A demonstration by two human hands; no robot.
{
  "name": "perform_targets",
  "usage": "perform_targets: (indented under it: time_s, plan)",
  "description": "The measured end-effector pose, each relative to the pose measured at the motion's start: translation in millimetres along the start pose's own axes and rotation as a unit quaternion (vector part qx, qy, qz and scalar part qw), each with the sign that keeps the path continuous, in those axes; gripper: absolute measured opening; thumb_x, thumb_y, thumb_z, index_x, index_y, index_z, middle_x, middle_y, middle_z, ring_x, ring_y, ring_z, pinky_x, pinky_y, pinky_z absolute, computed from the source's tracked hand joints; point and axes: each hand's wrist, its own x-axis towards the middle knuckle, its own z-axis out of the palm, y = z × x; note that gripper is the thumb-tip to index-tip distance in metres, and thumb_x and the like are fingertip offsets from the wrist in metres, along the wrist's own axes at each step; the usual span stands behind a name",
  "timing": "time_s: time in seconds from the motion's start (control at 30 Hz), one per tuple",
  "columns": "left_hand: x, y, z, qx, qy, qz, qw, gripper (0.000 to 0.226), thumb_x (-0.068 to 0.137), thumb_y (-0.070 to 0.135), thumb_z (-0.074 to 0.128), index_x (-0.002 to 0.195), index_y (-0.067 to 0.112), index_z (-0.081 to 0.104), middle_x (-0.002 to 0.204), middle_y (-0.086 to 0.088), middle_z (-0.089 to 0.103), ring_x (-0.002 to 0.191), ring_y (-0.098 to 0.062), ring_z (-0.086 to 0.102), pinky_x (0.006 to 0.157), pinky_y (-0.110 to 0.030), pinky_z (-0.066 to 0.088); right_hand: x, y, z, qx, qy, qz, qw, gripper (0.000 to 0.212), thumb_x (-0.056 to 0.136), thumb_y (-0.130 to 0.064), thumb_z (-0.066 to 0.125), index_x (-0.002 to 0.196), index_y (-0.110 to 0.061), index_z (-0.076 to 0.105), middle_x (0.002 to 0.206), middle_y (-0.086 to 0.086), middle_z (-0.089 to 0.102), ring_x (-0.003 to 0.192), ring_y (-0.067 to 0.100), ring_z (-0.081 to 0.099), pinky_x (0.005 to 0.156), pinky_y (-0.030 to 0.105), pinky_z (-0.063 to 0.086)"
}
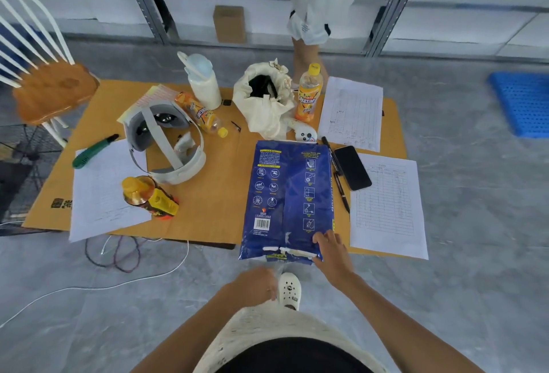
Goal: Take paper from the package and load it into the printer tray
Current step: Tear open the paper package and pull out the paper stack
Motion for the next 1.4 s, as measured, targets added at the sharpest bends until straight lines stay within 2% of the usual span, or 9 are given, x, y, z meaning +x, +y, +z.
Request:
perform_targets:
  time_s: [0.17, 0.3, 0.4, 0.57, 0.7, 0.97, 1.1, 1.2, 1.4]
  plan:
    - [4, 5, -21, -0.024, -0.193, -0.056, 0.979, 0.024, 0.087, 0.012, 0.050, 0.103, 0.008, 0.067, 0.092, -0.012, 0.073, 0.074, -0.016, 0.061, 0.089, -0.034, 0.050, 8, -5, 0, -0.052, -0.032, 0.009, 0.998, 0.049, 0.082, -0.031, 0.066, 0.121, -0.017, 0.040, 0.133, 0.007, 0.044, 0.120, 0.021, 0.043, 0.093, 0.031, 0.050]
    - [7, -13, -20, -0.077, 0.058, -0.071, 0.993, 0.015, 0.088, 0.019, 0.052, 0.087, 0.015, 0.066, 0.086, 0.000, 0.065, 0.084, -0.021, 0.064, 0.069, -0.023, 0.042, 13, -6, 1, -0.087, -0.057, 0.008, 0.995, 0.063, 0.079, -0.039, 0.067, 0.127, -0.017, 0.034, 0.136, 0.008, 0.040, 0.124, 0.023, 0.040, 0.096, 0.034, 0.045]
    - [17, -22, -31, -0.042, 0.242, -0.096, 0.965, 0.017, 0.085, 0.019, 0.059, 0.103, 0.019, 0.057, 0.105, 0.002, 0.056, 0.102, -0.017, 0.055, 0.072, -0.024, 0.042, 16, -7, 4, -0.083, -0.045, 0.022, 0.995, 0.059, 0.082, -0.037, 0.065, 0.128, -0.017, 0.035, 0.136, 0.006, 0.041, 0.124, 0.022, 0.041, 0.097, 0.032, 0.045]
    - [39, -23, -43, 0.102, 0.227, -0.133, 0.959, 0.064, 0.082, 0.030, 0.067, 0.134, 0.019, 0.033, 0.140, -0.008, 0.033, 0.127, -0.025, 0.036, 0.100, -0.034, 0.040, 17, -3, -2, -0.026, -0.015, 0.009, 1.000, 0.034, 0.089, -0.028, 0.058, 0.118, -0.015, 0.047, 0.129, 0.004, 0.052, 0.116, 0.020, 0.048, 0.092, 0.030, 0.046]
    - [50, -22, -37, 0.128, 0.230, -0.159, 0.952, 0.083, 0.077, 0.038, 0.071, 0.142, 0.020, 0.023, 0.142, -0.010, 0.030, 0.130, -0.027, 0.033, 0.101, -0.035, 0.039, 16, 6, -15, 0.098, 0.032, 0.059, 0.993, 0.009, 0.092, -0.022, 0.051, 0.087, -0.015, 0.050, 0.097, 0.004, 0.061, 0.087, 0.020, 0.053, 0.064, 0.023, 0.040]
    - [51, -37, -37, 0.043, 0.291, -0.103, 0.950, 0.058, 0.076, 0.031, 0.073, 0.126, 0.018, 0.049, 0.129, -0.003, 0.048, 0.117, -0.026, 0.046, 0.088, -0.035, 0.049, 17, 38, -30, 0.390, 0.068, 0.308, 0.865, 0.010, 0.089, -0.015, 0.054, 0.082, -0.008, 0.057, 0.081, 0.015, 0.065, 0.066, 0.027, 0.059, 0.063, 0.035, 0.049]
    - [41, -51, -52, -0.138, 0.347, -0.077, 0.924, 0.008, 0.084, 0.014, 0.065, 0.081, 0.007, 0.061, 0.082, -0.005, 0.058, 0.076, -0.021, 0.051, 0.060, -0.020, 0.038, 28, 32, -34, 0.342, 0.060, 0.327, 0.879, 0.011, 0.088, -0.018, 0.054, 0.084, -0.008, 0.054, 0.085, 0.016, 0.066, 0.071, 0.030, 0.059, 0.069, 0.043, 0.053]
    - [43, -65, -61, -0.317, 0.379, -0.183, 0.850, 0.029, 0.089, 0.015, 0.059, 0.062, 0.014, 0.047, 0.056, 0.000, 0.047, 0.051, -0.013, 0.039, 0.049, -0.025, 0.026, 23, 19, -37, 0.242, 0.072, 0.293, 0.922, 0.017, 0.090, -0.023, 0.052, 0.097, -0.014, 0.039, 0.082, 0.009, 0.063, 0.068, 0.025, 0.058, 0.052, 0.032, 0.045]
    - [61, -58, -62, -0.363, 0.406, -0.270, 0.794, 0.023, 0.079, 0.013, 0.066, 0.089, 0.008, 0.046, 0.086, -0.008, 0.052, 0.072, -0.026, 0.050, 0.059, -0.035, 0.040, 26, -9, -37, -0.007, -0.008, 0.086, 0.996, 0.014, 0.094, -0.019, 0.044, 0.106, -0.015, 0.038, 0.091, 0.008, 0.064, 0.075, 0.029, 0.064, 0.062, 0.031, 0.048]
